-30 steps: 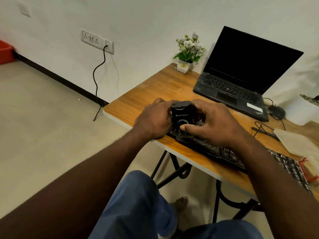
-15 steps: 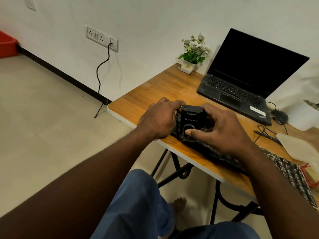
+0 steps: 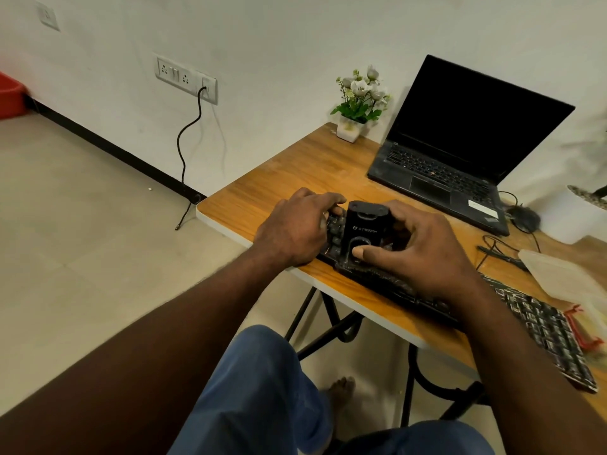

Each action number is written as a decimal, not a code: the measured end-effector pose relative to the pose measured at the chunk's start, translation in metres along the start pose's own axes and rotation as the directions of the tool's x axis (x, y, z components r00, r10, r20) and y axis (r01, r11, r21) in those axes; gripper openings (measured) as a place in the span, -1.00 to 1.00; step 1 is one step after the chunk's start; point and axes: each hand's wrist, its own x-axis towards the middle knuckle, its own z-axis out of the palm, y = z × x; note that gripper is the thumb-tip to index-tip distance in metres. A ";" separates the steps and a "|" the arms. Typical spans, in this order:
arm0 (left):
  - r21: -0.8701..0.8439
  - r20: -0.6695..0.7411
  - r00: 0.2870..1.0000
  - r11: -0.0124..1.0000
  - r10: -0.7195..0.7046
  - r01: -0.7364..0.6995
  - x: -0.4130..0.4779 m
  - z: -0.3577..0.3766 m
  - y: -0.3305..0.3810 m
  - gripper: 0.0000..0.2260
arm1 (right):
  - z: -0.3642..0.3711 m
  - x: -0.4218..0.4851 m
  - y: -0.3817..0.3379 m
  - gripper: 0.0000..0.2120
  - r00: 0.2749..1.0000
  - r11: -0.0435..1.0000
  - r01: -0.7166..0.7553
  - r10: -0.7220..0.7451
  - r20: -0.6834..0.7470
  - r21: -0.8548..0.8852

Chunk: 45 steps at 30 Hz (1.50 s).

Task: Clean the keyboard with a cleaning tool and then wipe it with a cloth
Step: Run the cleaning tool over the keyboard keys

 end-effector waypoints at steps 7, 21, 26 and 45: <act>0.024 -0.015 0.998 0.998 0.060 -0.060 0.003 0.004 -0.003 -0.62 | -0.015 -0.012 0.030 -0.56 0.926 0.976 -0.174 0.209 -0.315 0.133; -0.349 -0.099 0.987 0.933 -0.125 0.083 0.020 -0.001 -0.004 -0.71 | -0.024 0.020 0.046 -0.52 0.999 0.982 -0.031 0.024 0.040 0.185; -0.310 0.058 0.991 0.941 -0.124 0.136 0.035 0.002 -0.003 -0.80 | -0.013 0.049 0.035 -0.57 0.982 0.986 0.139 -0.150 0.117 0.095; -0.363 0.025 0.988 0.920 -0.151 0.150 0.039 0.004 -0.015 -0.63 | 0.036 0.036 0.004 -0.61 0.947 0.943 0.290 -0.308 -0.095 -0.162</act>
